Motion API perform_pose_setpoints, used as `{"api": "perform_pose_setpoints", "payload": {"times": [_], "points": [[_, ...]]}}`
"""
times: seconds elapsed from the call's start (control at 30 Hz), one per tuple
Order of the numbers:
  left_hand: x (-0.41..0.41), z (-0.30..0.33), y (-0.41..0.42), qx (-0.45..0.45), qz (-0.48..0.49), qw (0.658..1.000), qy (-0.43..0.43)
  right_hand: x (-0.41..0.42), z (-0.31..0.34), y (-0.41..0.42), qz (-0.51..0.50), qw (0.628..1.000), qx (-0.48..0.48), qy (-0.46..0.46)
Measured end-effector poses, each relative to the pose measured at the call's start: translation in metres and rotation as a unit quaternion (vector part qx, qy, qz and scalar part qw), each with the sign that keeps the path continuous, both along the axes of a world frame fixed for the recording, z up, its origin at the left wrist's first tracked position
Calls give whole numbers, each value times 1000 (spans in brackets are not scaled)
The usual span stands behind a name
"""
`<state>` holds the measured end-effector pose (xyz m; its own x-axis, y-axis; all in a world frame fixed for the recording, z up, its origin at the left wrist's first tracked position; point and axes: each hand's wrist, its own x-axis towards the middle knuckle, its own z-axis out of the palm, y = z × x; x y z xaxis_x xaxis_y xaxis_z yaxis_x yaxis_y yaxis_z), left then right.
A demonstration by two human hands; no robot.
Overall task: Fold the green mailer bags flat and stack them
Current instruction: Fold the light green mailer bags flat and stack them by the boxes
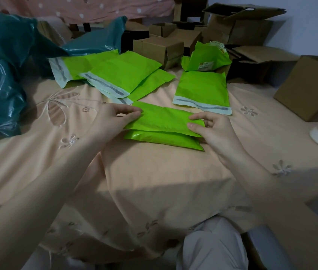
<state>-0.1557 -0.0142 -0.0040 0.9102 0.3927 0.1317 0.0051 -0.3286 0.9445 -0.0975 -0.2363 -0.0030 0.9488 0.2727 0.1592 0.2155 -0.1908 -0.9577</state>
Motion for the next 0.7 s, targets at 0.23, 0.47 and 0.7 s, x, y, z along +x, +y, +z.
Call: {"api": "perform_pose_setpoints", "payload": {"times": [0.23,0.47,0.7], "points": [[-3,-7,3,84,4,996,-21,5,-12,-3,-21,995,-55,-84],[-4,-11,6,156,-2,988,-21,6,-20,-4,-44,989,-85,-109],[-6,-16,8,221,-16,975,-30,-2,-19,-5,-61,968,-192,-149]]}}
